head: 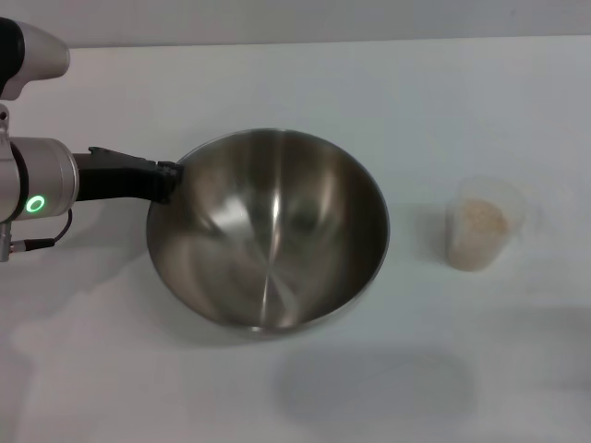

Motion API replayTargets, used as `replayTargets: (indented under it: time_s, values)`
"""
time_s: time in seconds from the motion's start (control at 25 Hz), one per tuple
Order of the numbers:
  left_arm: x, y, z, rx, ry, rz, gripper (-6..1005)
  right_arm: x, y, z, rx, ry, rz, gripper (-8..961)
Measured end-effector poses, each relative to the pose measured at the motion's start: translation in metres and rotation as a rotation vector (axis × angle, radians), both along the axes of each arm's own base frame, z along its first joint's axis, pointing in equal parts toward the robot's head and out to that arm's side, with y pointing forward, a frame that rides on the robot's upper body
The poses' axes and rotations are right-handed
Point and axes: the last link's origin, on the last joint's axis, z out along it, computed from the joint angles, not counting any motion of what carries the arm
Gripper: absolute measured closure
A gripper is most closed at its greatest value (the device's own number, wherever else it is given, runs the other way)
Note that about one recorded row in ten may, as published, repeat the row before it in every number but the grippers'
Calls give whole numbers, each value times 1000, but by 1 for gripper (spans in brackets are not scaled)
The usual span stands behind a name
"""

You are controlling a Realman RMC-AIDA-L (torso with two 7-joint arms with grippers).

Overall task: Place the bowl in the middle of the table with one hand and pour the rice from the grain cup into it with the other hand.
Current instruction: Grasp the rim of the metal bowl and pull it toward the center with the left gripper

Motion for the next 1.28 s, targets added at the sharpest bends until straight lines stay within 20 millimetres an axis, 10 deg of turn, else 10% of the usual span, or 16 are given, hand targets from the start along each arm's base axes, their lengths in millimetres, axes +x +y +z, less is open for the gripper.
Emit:
replayTargets:
  time_s: [1.28]
  values:
    - [18,25,18,-84,-78,35,963,-1,2,0,-1,0,4,106]
